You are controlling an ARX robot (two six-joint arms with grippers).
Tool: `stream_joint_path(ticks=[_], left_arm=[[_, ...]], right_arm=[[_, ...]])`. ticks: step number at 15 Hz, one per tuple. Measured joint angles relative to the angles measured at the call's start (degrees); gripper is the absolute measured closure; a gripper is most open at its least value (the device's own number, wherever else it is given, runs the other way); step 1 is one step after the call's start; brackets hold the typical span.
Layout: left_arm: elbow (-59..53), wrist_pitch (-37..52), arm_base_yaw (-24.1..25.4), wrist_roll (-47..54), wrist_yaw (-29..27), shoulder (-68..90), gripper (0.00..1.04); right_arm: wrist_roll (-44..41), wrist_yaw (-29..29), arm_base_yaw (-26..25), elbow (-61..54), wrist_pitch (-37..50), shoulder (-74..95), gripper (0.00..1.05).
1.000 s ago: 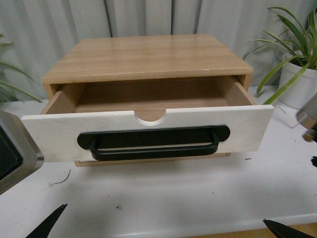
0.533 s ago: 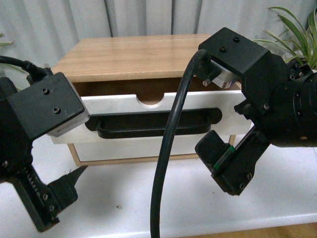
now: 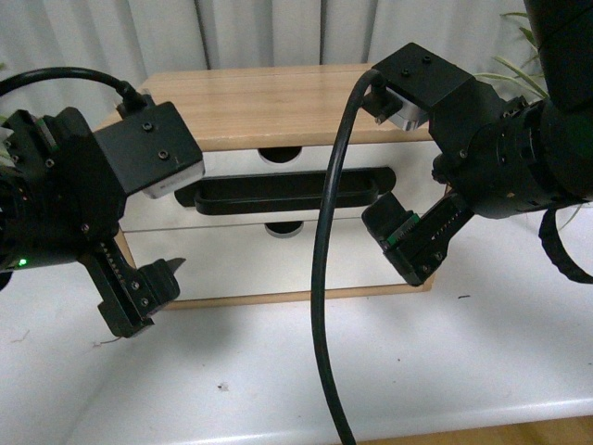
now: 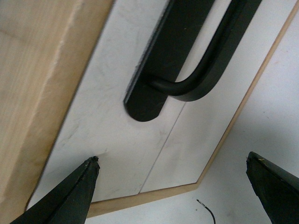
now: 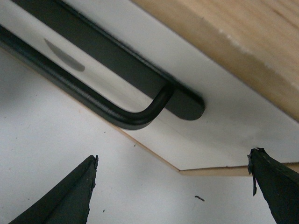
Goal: Close drawer sideways
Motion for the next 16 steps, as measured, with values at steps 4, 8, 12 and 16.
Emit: stream_joint_path(ticks=[4, 8, 12, 16], left_arm=[[1.1, -0.8, -0.8, 0.4, 0.3, 1.7, 0.07], [-6.4, 1.4, -0.8, -1.3, -0.9, -11.4, 0.07], [-19.7, -2.7, -2.0, -8.3, -4.8, -34.1, 0.07], [-24.5, -17.7, -3.3, -20.1, -11.1, -60.3, 0.07]], right_arm=[[0.9, -0.5, -0.5, 1.8, -0.4, 1.2, 0.06], [1.7, -1.4, 0.7, -8.7, 3.0, -8.0, 0.06], [7.9, 5.3, 2.0, -25.6, 8.8, -26.3, 0.06], [13.6, 13.1, 1.0, -34.9, 2.8, -45.2, 0.06]])
